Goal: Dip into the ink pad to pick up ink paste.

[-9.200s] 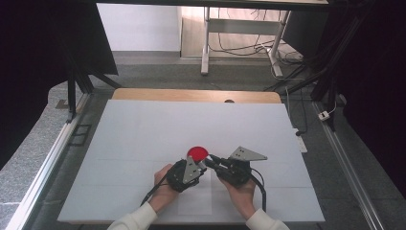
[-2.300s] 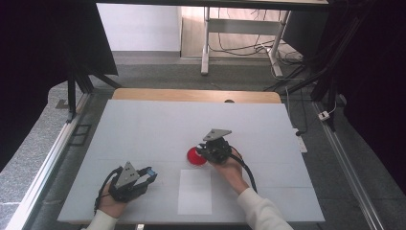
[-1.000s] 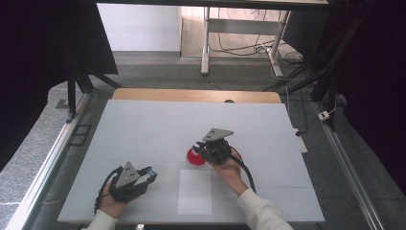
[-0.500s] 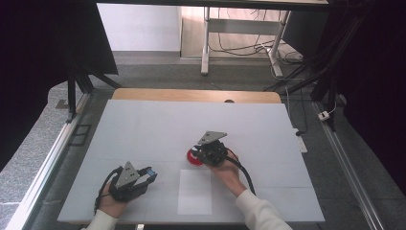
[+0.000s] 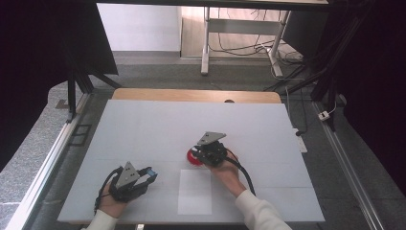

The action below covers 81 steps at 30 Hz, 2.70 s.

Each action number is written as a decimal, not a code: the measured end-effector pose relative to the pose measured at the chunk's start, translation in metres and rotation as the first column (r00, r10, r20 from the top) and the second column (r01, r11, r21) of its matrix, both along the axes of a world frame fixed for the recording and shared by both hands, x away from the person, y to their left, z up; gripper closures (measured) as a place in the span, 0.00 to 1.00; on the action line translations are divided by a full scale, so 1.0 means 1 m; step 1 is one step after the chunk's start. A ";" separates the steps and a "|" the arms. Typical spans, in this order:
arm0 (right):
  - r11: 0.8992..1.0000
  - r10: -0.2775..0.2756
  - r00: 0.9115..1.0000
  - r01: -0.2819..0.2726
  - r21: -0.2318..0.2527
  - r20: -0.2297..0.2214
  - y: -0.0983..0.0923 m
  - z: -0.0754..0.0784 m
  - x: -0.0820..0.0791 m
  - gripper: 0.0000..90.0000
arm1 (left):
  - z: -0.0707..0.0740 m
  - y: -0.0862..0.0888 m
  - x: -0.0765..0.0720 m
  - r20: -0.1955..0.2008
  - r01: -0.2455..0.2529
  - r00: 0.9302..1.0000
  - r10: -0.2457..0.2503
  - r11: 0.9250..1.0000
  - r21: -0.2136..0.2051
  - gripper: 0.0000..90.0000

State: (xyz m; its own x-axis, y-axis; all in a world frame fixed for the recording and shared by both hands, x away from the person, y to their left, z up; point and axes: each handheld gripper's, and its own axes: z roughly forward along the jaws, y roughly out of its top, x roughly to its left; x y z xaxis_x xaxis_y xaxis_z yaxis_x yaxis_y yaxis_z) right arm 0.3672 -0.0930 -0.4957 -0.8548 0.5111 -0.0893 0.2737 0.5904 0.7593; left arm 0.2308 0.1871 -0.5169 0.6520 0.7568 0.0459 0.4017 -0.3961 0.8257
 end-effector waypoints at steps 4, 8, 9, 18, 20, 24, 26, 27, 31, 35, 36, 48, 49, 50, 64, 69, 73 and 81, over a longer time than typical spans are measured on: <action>1.000 0.001 1.000 -0.001 -0.020 0.008 0.002 -0.003 -0.001 0.84 | 0.000 0.000 0.000 0.001 -0.001 1.000 0.001 1.000 -0.002 0.72; 1.000 -0.003 1.000 0.003 0.000 -0.003 0.001 -0.004 0.000 0.84 | 0.000 0.000 0.000 0.001 -0.001 1.000 0.001 1.000 0.000 0.72; 1.000 -0.004 1.000 0.004 0.001 -0.002 0.000 -0.004 0.000 0.84 | 0.000 0.000 0.000 0.001 0.000 1.000 0.000 1.000 0.001 0.71; 1.000 -0.004 1.000 0.004 0.018 -0.024 -0.003 -0.005 0.002 0.84 | 0.000 0.000 0.000 0.001 -0.001 1.000 0.001 1.000 -0.001 0.72; 1.000 -0.004 1.000 0.005 0.016 -0.024 -0.002 -0.005 0.002 0.84 | 0.000 -0.001 0.000 0.001 -0.001 1.000 0.001 1.000 -0.002 0.72; 1.000 -0.005 1.000 0.005 0.009 -0.016 -0.002 -0.005 0.001 0.84 | 0.000 -0.001 0.000 0.000 -0.001 1.000 0.001 1.000 -0.001 0.71; 1.000 -0.005 1.000 0.005 0.010 -0.015 -0.002 -0.005 0.001 0.84 | 0.000 -0.001 0.000 0.000 -0.001 1.000 0.001 1.000 -0.001 0.71; 1.000 -0.005 1.000 0.005 0.010 -0.015 -0.002 -0.005 0.001 0.84 | 0.000 -0.001 0.000 0.000 -0.001 1.000 0.001 1.000 -0.001 0.71; 1.000 -0.002 1.000 0.002 0.004 -0.005 -0.001 -0.005 0.000 0.84 | 0.000 -0.001 0.000 -0.001 -0.001 1.000 0.001 1.000 -0.002 0.71; 1.000 -0.006 1.000 0.006 0.001 0.004 -0.001 -0.006 -0.002 0.84 | 0.000 -0.001 0.000 0.000 0.002 1.000 -0.002 1.000 0.000 0.71; 1.000 -0.007 1.000 0.007 -0.012 0.015 0.000 -0.006 -0.003 0.84 | 0.000 -0.001 0.000 0.001 0.001 1.000 -0.001 1.000 0.001 0.71; 1.000 -0.003 1.000 0.003 -0.003 0.018 0.000 -0.007 -0.003 0.84 | 0.000 -0.001 0.000 0.001 -0.001 1.000 0.001 1.000 -0.001 0.71; 1.000 -0.004 1.000 0.004 -0.005 0.016 -0.001 -0.006 -0.003 0.84 | 0.001 -0.001 -0.001 0.001 -0.002 1.000 0.002 1.000 -0.002 0.71; 1.000 -0.005 1.000 0.005 -0.015 0.017 -0.001 -0.006 -0.003 0.84 | 0.001 -0.001 0.000 0.002 -0.003 1.000 0.003 1.000 -0.003 0.71; 1.000 -0.006 1.000 0.005 0.031 0.009 -0.004 -0.003 -0.002 0.84 | 0.000 0.001 0.000 0.001 -0.006 1.000 0.006 1.000 -0.004 0.71; 0.999 -0.007 1.000 0.007 0.035 0.017 -0.003 -0.002 -0.002 0.84 | 0.000 0.002 0.000 0.002 -0.006 1.000 0.006 1.000 -0.005 0.71; 0.999 -0.010 1.000 0.010 0.043 0.014 -0.004 -0.001 -0.002 0.84 | 0.000 0.002 0.001 0.002 -0.006 1.000 0.006 1.000 -0.005 0.71; 0.998 -0.016 1.000 0.015 0.058 0.022 -0.009 0.004 -0.003 0.84 | 0.000 0.002 0.001 0.003 -0.007 1.000 0.007 1.000 -0.005 0.71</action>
